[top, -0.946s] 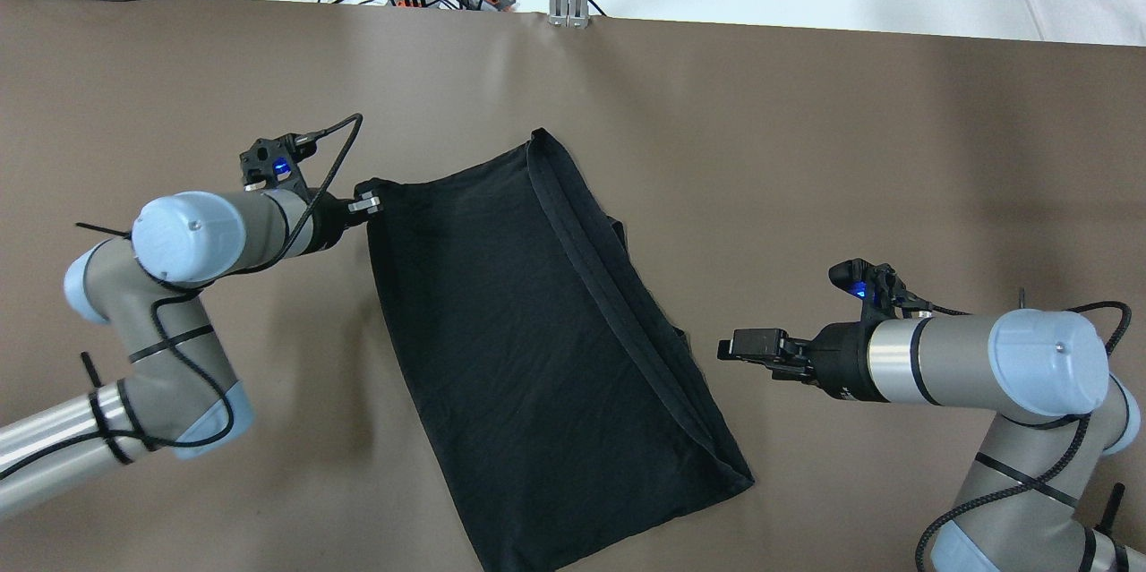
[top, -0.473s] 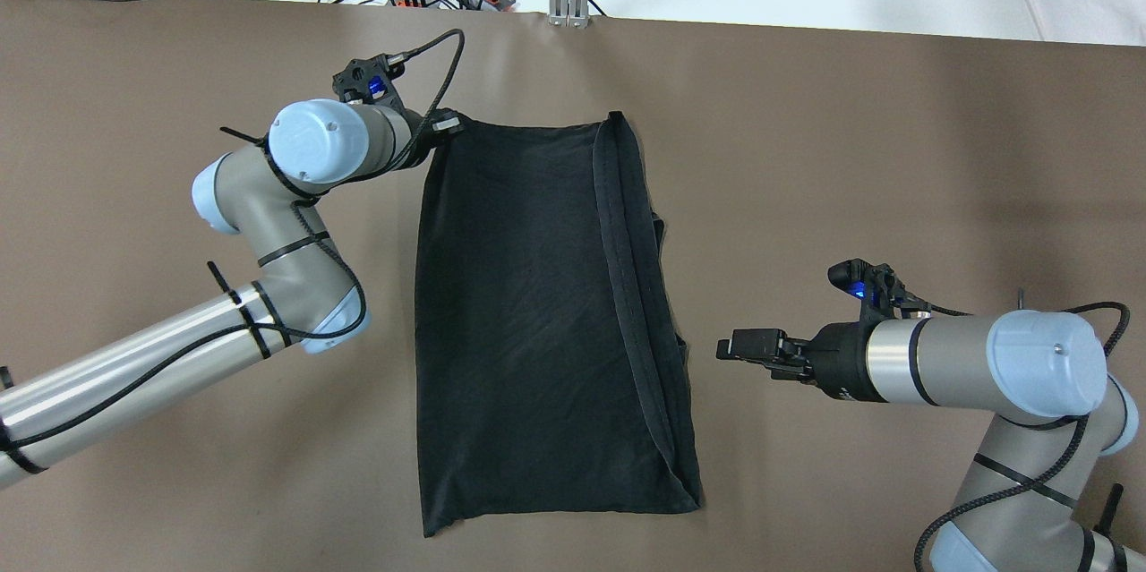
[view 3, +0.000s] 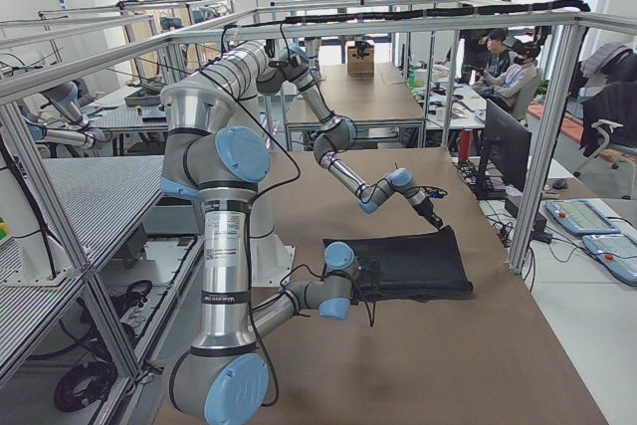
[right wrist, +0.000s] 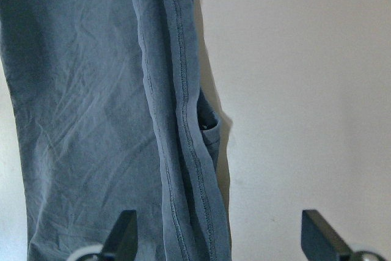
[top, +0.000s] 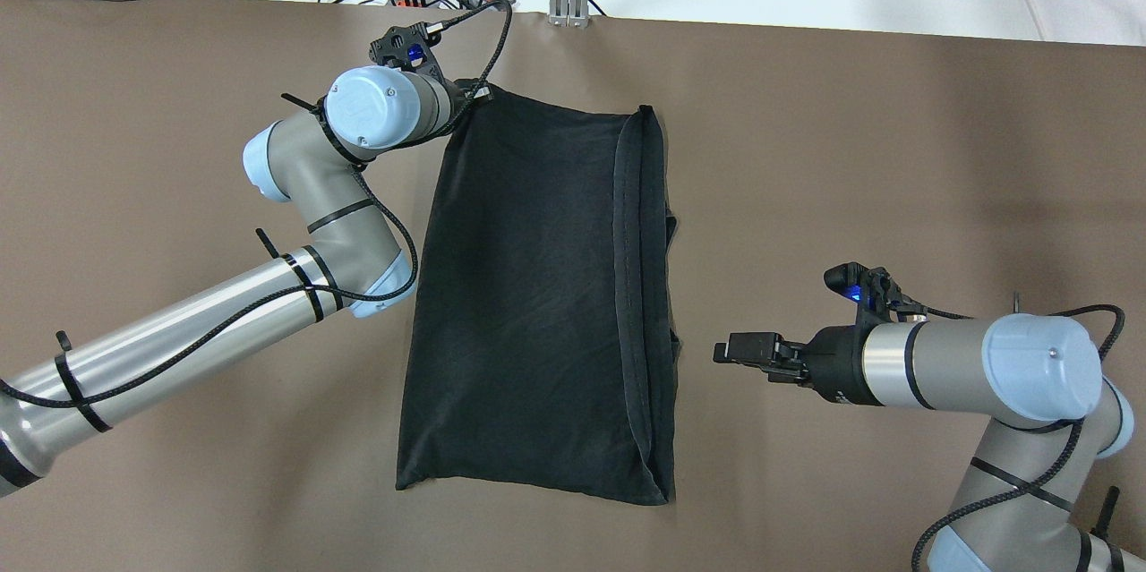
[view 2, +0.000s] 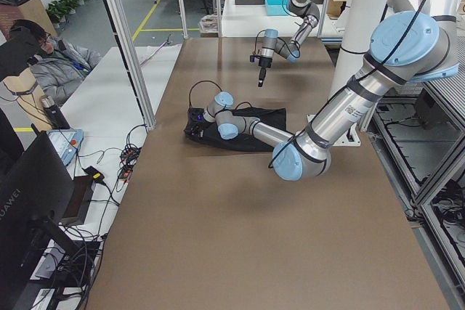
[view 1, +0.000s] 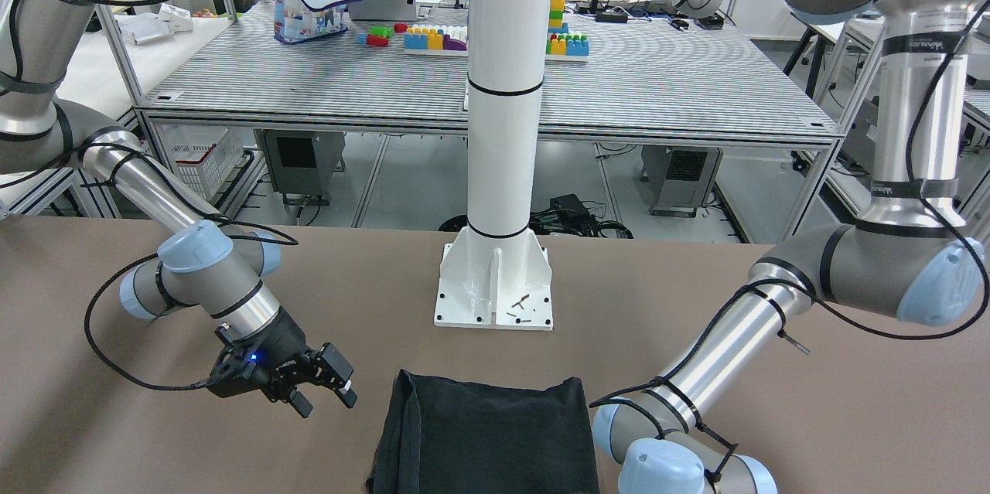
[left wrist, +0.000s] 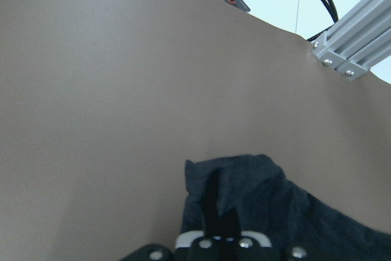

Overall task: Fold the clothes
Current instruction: 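Move the right gripper onto the bundle's long folded edge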

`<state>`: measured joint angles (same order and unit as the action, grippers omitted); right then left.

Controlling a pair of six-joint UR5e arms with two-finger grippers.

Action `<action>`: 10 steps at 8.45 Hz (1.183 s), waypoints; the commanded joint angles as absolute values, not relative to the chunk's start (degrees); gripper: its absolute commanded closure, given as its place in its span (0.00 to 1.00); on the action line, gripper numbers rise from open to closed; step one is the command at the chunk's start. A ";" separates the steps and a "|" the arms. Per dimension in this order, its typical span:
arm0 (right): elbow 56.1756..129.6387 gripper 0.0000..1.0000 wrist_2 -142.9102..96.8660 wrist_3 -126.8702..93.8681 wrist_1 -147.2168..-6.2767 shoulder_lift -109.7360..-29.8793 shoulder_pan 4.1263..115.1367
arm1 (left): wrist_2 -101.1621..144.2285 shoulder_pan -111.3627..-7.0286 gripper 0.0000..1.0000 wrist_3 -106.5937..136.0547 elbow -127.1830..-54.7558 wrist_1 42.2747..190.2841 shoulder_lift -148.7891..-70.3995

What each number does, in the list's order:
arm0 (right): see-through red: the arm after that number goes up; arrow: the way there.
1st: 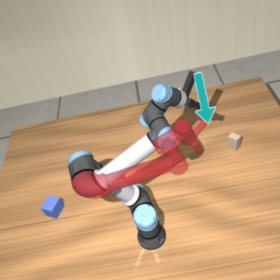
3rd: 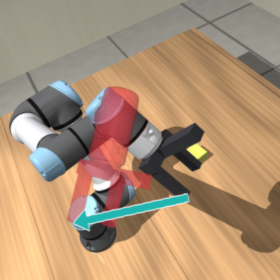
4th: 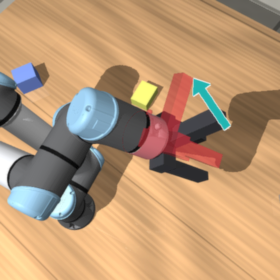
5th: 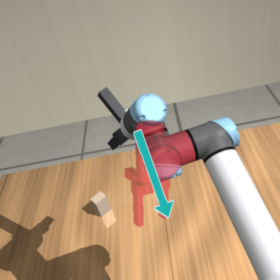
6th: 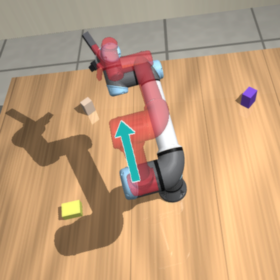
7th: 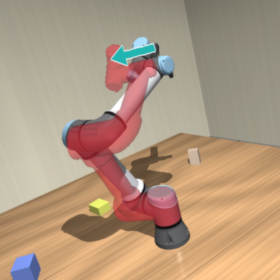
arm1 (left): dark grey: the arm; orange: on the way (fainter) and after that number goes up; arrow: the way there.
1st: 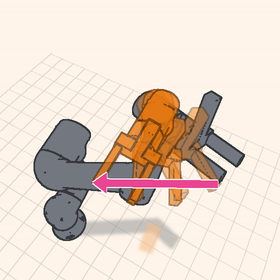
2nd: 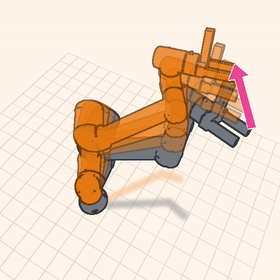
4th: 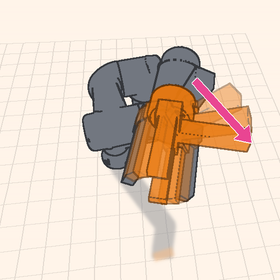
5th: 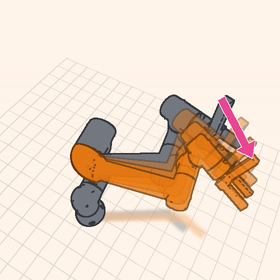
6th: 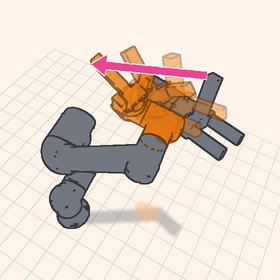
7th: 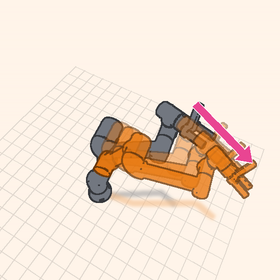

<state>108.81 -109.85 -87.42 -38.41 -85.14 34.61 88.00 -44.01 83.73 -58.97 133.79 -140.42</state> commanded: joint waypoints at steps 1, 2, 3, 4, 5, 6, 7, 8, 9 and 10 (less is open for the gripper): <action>108.81 0.06 -107.85 -87.10 -38.50 -85.08 33.75 | 85.61 -43.77 0.00 82.79 -58.01 134.12 -139.93; 108.72 0.06 -107.32 -86.75 -38.50 -84.82 32.97 | 85.78 -43.94 0.00 82.79 -58.09 134.38 -139.92; 108.72 0.06 -107.40 -86.05 -39.54 -83.60 32.96 | 86.39 -44.64 0.00 81.05 -58.53 134.47 -139.92; 108.72 0.06 -107.49 -83.70 -43.47 -80.71 32.96 | 87.88 -45.17 0.00 79.21 -60.01 134.82 -139.40; 108.98 0.06 -107.32 -81.32 -49.42 -76.77 33.05 | 90.15 -45.52 0.00 79.10 -63.34 134.82 -136.96; 109.42 0.06 -106.71 -80.34 -54.62 -73.51 33.22 | 92.18 -46.14 0.00 79.10 -67.81 134.91 -133.02; 110.64 0.06 -103.83 -78.07 -56.15 -73.22 33.14 | 92.89 -46.14 0.00 79.01 -72.20 134.83 -129.41; 111.18 0.06 -102.93 -76.31 -56.51 -73.21 32.09 | 92.99 -46.14 0.00 78.75 -74.77 134.74 -127.37; 111.36 0.06 -98.92 -75.07 -59.39 -73.39 29.64 | 92.99 -46.14 0.00 78.75 -75.75 134.65 -126.83; 112.58 0.06 -92.70 -71.40 -66.81 -71.91 24.92 | 93.08 -46.14 0.00 78.66 -75.85 134.74 -126.48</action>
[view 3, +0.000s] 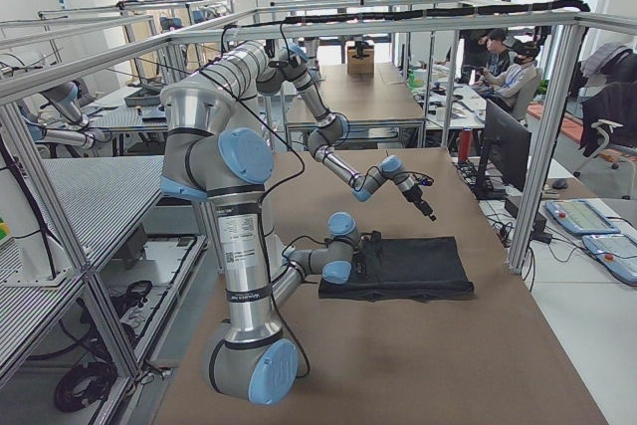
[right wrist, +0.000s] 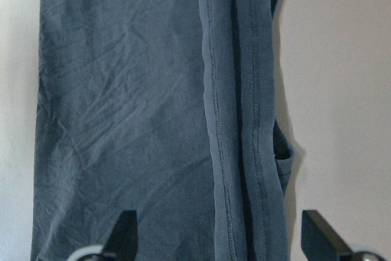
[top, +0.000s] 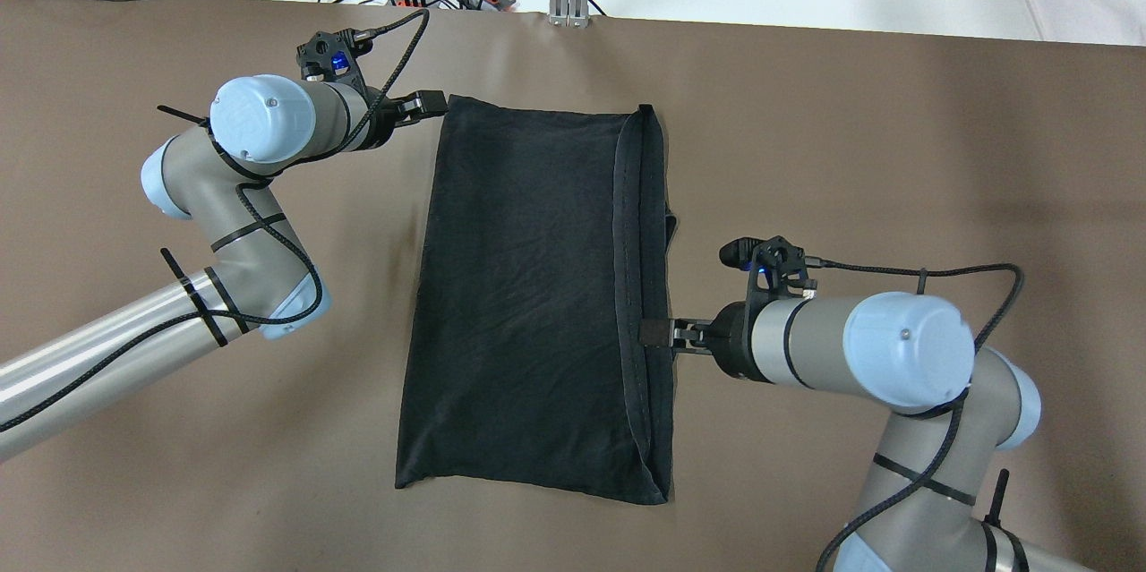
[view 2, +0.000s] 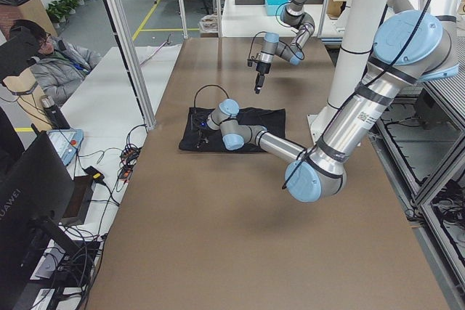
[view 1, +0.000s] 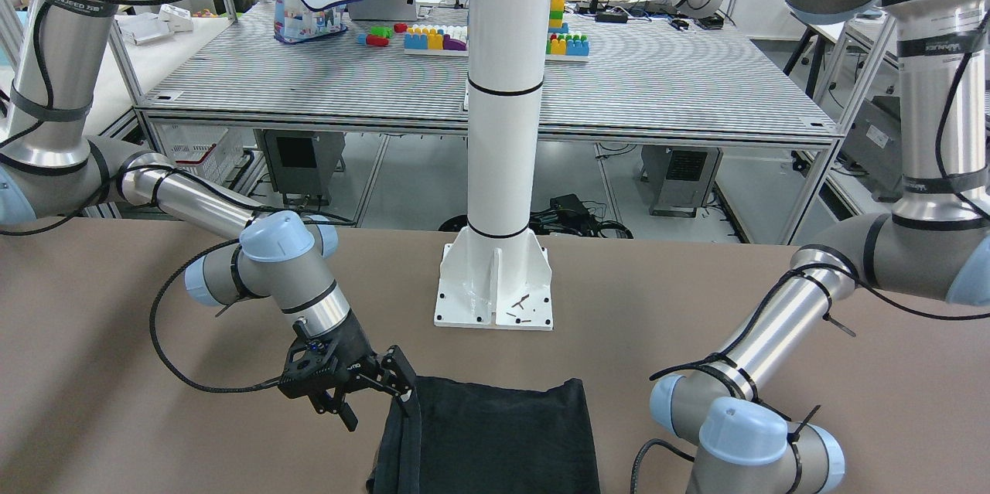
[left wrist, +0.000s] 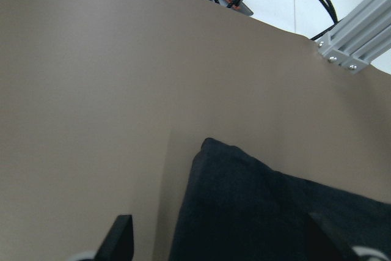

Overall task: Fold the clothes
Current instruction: 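Move the right gripper onto the bundle's long folded edge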

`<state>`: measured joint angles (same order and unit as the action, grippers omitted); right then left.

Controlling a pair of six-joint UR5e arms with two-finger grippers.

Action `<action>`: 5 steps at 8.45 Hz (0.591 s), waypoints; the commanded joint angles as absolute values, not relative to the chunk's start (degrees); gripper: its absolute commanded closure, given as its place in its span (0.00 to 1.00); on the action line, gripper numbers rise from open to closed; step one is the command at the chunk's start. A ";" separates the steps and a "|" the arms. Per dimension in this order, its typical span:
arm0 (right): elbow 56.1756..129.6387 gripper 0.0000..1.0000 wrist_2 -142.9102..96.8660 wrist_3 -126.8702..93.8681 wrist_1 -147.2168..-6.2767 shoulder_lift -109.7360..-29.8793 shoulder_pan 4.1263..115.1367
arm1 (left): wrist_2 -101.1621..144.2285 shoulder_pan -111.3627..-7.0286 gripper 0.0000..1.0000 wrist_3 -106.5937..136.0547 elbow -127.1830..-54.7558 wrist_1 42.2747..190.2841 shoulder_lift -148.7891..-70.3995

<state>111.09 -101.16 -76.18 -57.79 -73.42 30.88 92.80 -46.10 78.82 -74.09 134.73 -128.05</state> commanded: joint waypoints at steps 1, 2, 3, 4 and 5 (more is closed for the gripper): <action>114.07 0.06 -89.07 -70.41 -76.98 -69.28 22.09 | 93.08 -46.14 0.00 78.75 -75.85 134.82 -126.47; 114.08 0.06 -87.90 -70.40 -85.00 -65.95 21.02 | 93.08 -46.23 0.00 78.75 -75.94 134.82 -126.39; 113.91 0.06 -86.24 -70.40 -87.34 -65.05 19.44 | 93.08 -46.14 0.00 78.75 -75.94 134.82 -126.39; 112.78 0.06 -84.65 -70.31 -87.62 -65.04 18.03 | 93.08 -46.14 0.00 78.66 -75.94 134.82 -126.30; 111.46 0.06 -84.20 -69.27 -87.54 -64.78 17.93 | 93.08 -46.14 0.00 78.75 -75.94 134.82 -126.30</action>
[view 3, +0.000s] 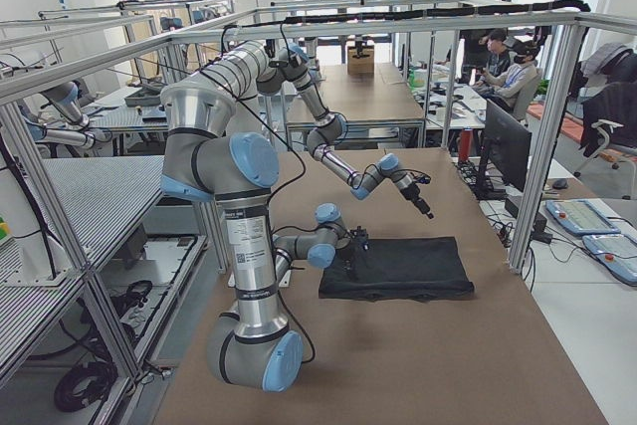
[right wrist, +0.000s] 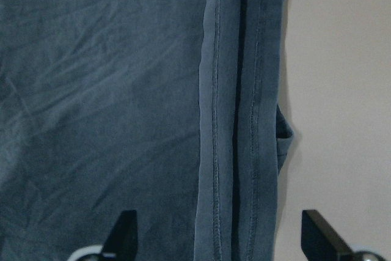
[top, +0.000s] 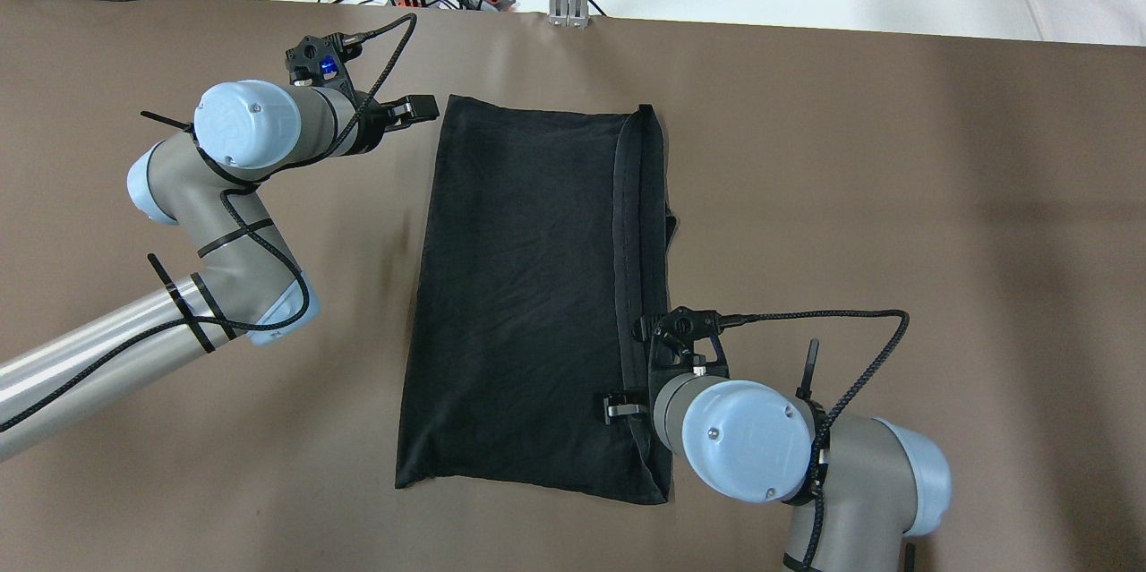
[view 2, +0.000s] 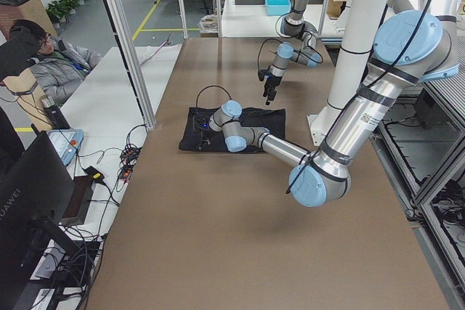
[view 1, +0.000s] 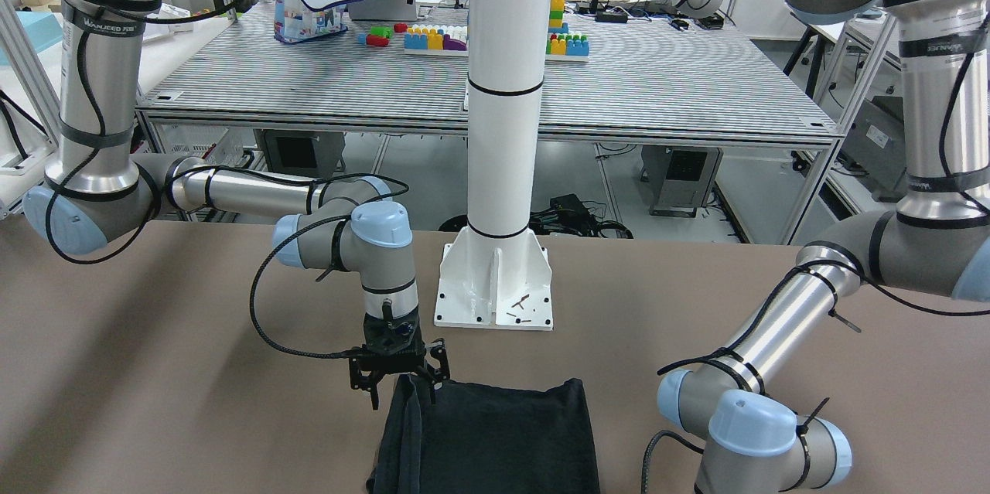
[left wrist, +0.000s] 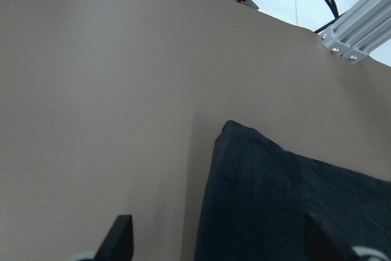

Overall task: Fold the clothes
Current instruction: 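Move the right gripper onto the bundle's long folded edge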

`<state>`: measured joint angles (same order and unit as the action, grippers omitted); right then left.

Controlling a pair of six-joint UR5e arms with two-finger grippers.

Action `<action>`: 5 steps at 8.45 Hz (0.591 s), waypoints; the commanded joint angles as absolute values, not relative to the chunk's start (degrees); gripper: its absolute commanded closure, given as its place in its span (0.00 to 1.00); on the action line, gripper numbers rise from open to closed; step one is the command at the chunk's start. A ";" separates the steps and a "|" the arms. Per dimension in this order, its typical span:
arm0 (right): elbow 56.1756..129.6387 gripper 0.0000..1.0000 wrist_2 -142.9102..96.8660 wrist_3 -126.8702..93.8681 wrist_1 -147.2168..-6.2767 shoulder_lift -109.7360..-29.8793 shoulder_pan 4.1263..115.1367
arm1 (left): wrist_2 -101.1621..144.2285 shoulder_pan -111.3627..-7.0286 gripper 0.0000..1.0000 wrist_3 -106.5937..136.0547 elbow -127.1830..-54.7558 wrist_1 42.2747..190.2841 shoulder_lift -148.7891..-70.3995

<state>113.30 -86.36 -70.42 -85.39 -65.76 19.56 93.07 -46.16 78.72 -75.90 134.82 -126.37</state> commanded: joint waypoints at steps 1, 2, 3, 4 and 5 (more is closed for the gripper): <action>110.31 0.06 -84.11 -68.56 -87.45 -64.51 17.67 | 93.08 -46.14 0.00 78.66 -75.94 134.91 -125.69; 109.00 0.06 -84.11 -68.47 -87.36 -64.34 17.58 | 93.08 -46.14 0.00 78.75 -75.94 134.91 -125.68; 106.98 0.06 -84.11 -68.47 -87.36 -63.29 17.58 | 93.08 -46.14 0.00 78.66 -75.94 134.91 -125.68; 104.87 0.06 -84.11 -68.47 -87.28 -62.50 17.58 | 93.08 -46.14 0.00 78.66 -75.94 134.91 -125.77; 104.33 0.06 -84.20 -68.47 -87.28 -62.32 17.58 | 93.08 -46.23 0.00 78.66 -75.94 134.91 -125.77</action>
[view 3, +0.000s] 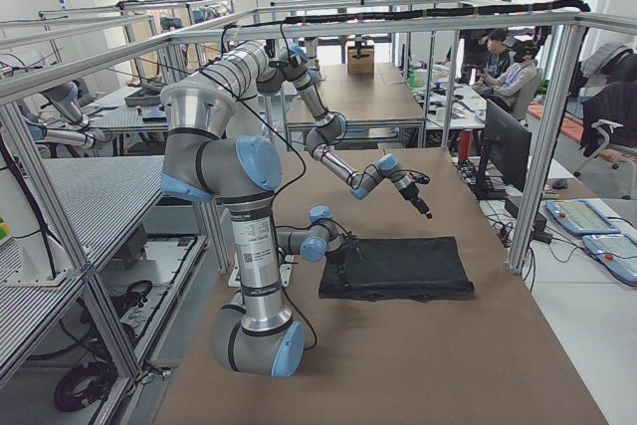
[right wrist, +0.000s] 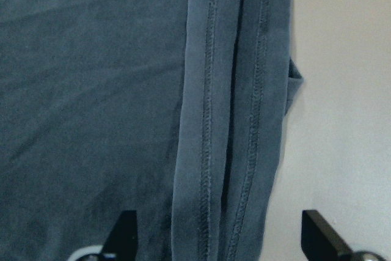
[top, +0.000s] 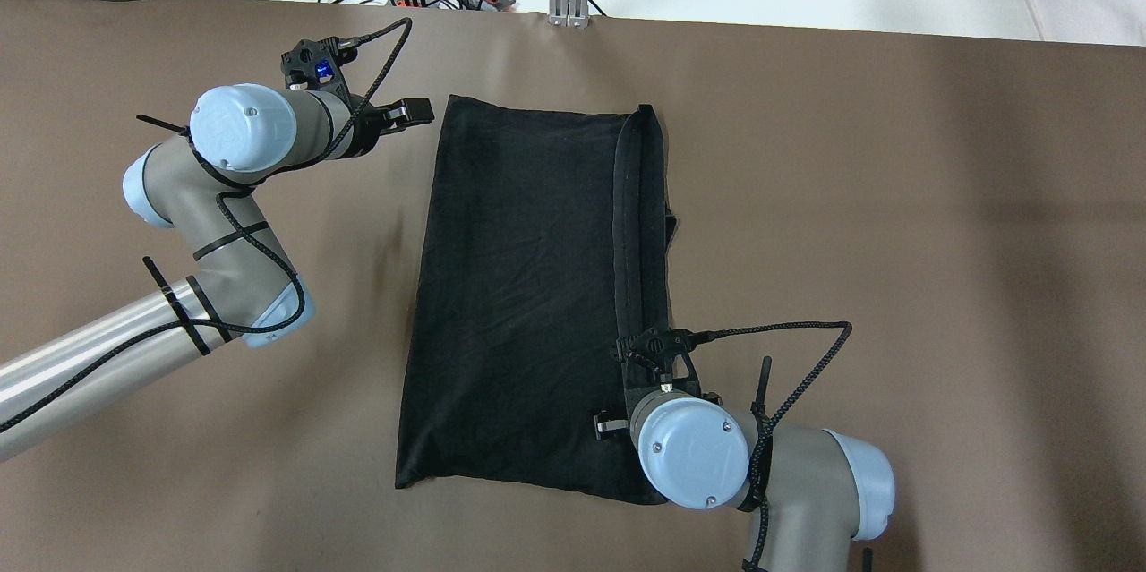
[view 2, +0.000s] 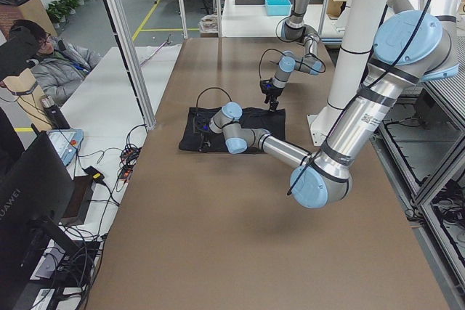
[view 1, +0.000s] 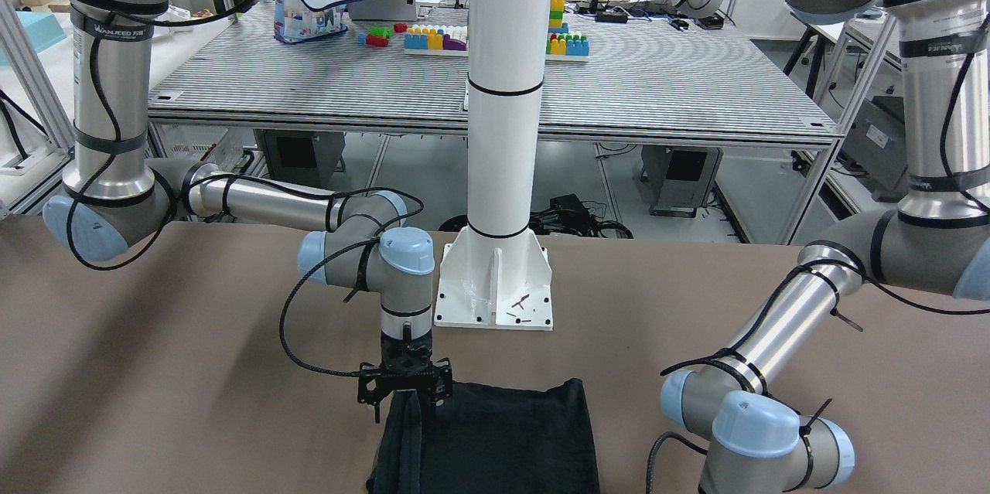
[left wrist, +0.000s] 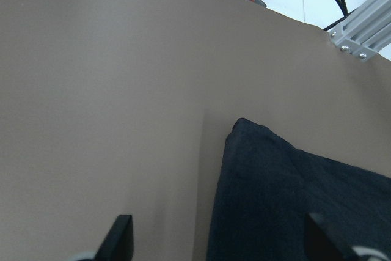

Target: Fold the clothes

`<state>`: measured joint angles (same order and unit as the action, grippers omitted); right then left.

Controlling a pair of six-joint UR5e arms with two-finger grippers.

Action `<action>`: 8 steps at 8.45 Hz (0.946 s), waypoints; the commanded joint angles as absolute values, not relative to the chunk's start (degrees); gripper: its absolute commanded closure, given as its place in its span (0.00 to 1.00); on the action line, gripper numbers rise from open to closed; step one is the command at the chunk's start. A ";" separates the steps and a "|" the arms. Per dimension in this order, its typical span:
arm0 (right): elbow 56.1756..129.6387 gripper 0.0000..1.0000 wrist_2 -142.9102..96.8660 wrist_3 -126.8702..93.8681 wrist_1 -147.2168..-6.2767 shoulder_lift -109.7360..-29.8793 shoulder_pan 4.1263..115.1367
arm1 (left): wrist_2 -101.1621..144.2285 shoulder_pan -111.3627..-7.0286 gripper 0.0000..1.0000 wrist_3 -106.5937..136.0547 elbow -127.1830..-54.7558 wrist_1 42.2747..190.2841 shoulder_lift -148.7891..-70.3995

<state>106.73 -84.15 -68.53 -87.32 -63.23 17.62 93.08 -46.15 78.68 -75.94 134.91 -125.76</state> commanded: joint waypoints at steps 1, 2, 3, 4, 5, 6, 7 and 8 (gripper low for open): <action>104.33 0.06 -84.20 -68.47 -87.28 -62.31 17.58 | 93.08 -46.32 0.00 78.66 -75.94 134.91 -125.77; 104.33 0.06 -84.20 -68.47 -87.28 -62.58 17.58 | 93.08 -46.32 0.00 78.66 -75.94 134.91 -125.77; 104.41 0.06 -84.29 -68.38 -87.28 -63.01 17.58 | 93.08 -46.32 0.00 78.75 -75.94 134.91 -125.77; 104.41 0.06 -84.64 -67.77 -87.28 -63.28 17.75 | 93.08 -46.23 0.00 78.75 -75.94 134.91 -125.77; 104.41 0.06 -84.81 -66.63 -87.19 -63.98 17.93 | 93.08 -46.23 0.00 78.75 -75.94 134.91 -125.77; 104.41 0.06 -84.90 -66.10 -87.01 -64.94 18.28 | 93.08 -46.23 0.00 78.92 -76.02 134.91 -125.77; 104.59 0.06 -84.99 -66.09 -86.92 -65.82 18.54 | 93.08 -46.23 0.00 79.01 -76.03 134.91 -125.77; 104.76 0.06 -85.16 -64.70 -86.84 -66.09 19.68 | 92.99 -46.23 0.00 79.01 -76.03 134.91 -125.86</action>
<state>104.50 -84.90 -66.30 -87.02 -65.03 18.35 93.07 -46.24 78.92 -76.00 134.91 -125.78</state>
